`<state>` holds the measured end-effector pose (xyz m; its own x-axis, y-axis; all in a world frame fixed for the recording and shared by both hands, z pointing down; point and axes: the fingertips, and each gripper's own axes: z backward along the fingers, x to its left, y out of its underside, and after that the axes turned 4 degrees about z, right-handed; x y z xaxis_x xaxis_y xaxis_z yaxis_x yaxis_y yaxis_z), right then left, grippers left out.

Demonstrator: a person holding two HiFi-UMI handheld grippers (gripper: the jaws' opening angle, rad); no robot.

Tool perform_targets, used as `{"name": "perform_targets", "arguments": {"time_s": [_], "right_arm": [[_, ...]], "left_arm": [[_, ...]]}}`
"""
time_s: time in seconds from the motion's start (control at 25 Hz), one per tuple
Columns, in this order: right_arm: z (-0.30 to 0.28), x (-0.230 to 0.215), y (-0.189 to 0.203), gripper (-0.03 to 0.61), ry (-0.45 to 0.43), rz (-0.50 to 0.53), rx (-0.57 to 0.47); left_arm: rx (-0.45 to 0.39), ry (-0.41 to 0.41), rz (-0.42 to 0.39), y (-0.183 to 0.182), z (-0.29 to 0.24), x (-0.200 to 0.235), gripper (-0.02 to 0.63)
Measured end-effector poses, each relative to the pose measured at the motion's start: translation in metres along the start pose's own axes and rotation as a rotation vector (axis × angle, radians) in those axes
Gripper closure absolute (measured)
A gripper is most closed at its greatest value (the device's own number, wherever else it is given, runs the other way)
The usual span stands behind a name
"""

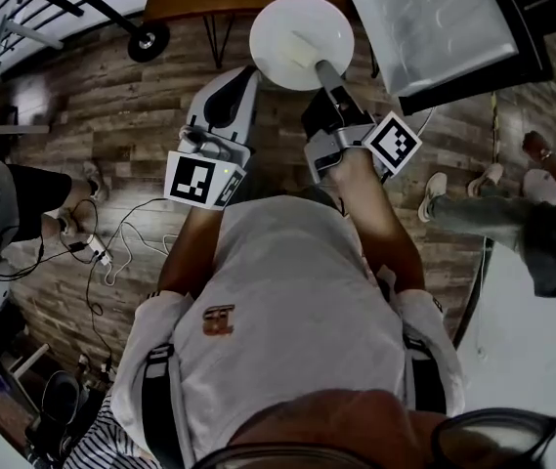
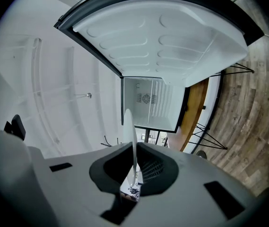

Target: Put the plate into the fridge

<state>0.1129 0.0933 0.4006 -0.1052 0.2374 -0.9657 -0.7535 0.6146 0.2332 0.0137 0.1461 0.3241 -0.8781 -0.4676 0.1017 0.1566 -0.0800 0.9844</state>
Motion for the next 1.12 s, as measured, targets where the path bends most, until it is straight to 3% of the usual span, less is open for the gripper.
{"name": "perform_targets", "arguments": {"time_s": [0.4,0.96,1.12], "right_arm": [[-0.004,-0.012,-0.002,0.534,-0.004,-0.017,-0.001],[-0.019,-0.021,-0.027,0.534,-0.011,0.015,-0.058],[-0.072,-0.032,-0.061,0.534,0.001,0.008,-0.059]], "left_arm": [[-0.006,-0.013,-0.008,0.009,-0.001,0.005,0.595],[-0.042,0.037,-0.001,0.016,-0.031,0.016,0.595],[-0.034,0.038,0.007,0.016,-0.085,0.053,0.595]]}}
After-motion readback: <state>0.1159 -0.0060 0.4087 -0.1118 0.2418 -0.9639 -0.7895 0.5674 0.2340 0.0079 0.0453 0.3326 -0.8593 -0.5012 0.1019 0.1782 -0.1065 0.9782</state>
